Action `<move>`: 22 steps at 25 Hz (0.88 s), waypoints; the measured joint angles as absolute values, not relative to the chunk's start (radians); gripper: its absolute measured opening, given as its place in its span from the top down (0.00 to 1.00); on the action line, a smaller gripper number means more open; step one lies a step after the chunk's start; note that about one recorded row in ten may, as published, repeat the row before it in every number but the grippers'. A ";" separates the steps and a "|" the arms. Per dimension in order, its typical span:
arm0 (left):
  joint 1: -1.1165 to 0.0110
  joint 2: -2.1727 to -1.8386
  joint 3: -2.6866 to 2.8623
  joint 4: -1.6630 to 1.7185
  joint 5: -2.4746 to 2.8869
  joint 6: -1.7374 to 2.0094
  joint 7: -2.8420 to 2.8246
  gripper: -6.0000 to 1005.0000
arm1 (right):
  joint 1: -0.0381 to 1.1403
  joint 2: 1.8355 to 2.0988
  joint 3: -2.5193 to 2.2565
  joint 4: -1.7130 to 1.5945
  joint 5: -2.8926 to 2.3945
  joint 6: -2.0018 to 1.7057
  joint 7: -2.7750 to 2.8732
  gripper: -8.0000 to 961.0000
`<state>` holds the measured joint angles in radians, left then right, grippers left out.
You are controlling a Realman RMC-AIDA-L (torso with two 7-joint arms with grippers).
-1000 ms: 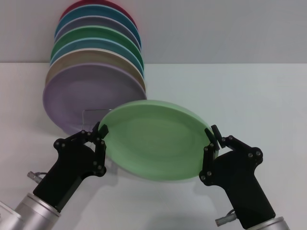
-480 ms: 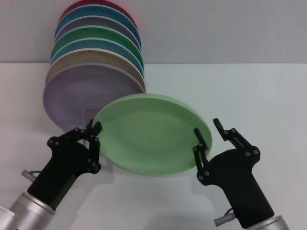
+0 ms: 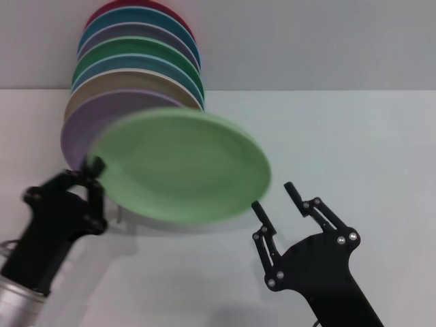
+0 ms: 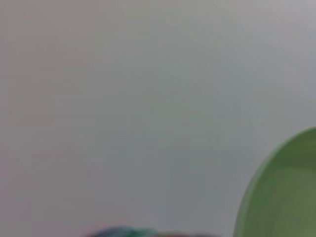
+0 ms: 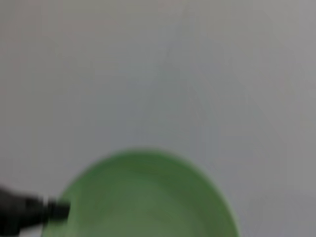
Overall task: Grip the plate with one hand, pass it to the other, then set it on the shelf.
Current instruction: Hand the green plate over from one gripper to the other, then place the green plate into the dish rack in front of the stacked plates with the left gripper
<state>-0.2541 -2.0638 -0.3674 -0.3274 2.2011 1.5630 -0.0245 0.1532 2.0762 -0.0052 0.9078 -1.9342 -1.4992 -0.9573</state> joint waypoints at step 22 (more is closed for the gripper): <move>-0.353 -2.064 -0.526 -0.079 2.204 1.726 -0.019 0.96 | 0.169 2.082 0.076 0.783 -1.876 -1.443 -0.877 0.59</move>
<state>-0.3535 -2.0639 -0.5256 -0.0787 2.2036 1.7260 -0.0187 0.1688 2.0815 0.0762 0.7832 -1.8755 -1.4426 -0.8765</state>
